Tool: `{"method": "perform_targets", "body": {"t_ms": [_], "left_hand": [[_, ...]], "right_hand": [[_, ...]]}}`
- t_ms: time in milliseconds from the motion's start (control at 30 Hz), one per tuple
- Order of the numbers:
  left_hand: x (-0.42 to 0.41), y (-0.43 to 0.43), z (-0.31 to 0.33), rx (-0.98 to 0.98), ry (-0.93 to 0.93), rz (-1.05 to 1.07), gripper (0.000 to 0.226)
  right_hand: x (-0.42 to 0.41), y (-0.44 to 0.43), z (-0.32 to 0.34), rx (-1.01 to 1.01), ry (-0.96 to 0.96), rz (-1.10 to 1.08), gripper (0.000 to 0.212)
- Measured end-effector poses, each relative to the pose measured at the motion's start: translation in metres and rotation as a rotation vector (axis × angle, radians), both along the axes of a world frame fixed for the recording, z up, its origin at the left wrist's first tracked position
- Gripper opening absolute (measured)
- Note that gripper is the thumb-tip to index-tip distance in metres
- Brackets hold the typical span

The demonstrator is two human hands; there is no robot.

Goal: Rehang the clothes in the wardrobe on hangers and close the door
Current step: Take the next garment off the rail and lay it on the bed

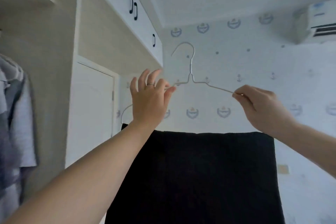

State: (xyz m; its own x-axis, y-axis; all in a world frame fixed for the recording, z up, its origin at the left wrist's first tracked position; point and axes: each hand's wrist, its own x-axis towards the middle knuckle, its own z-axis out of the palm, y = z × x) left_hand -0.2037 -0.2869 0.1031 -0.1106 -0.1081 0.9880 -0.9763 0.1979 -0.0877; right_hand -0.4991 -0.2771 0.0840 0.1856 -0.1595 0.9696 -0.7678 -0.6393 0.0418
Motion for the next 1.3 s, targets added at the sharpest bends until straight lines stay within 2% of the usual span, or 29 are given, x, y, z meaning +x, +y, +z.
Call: {"method": "perform_targets", "body": {"t_ms": [233, 433, 600, 767, 967, 1133, 1300], "left_hand": [[-0.166, -0.073, -0.074, 0.135, -0.114, -0.37, 0.042], [-0.307, -0.114, -0.122, 0.068, -0.243, -0.648, 0.034], [-0.422, -0.128, -0.152, -0.028, -0.339, -0.857, 0.035], [-0.52, -0.112, -0.167, -0.054, -0.423, -1.08, 0.035], [-0.606, -0.061, -0.194, -0.065, -0.492, -1.315, 0.051], [-0.651, 0.0, -0.231, -0.081, -0.553, -1.528, 0.057], [-0.67, 0.067, -0.268, -0.131, -0.583, -1.695, 0.046]], "right_hand": [[-0.152, 0.03, -0.072, 0.131, 0.065, -0.477, 0.021], [-0.247, 0.085, -0.11, 0.105, 0.2, -0.906, 0.04], [-0.309, 0.137, -0.123, 0.137, 0.367, -1.374, 0.052], [-0.339, 0.181, -0.143, 0.239, 0.464, -1.677, 0.064], [-0.35, 0.251, -0.169, 0.439, 0.42, -1.984, 0.087], [-0.331, 0.32, -0.203, 0.642, 0.349, -2.172, 0.098], [-0.3, 0.378, -0.242, 0.781, 0.312, -2.317, 0.098]]}}
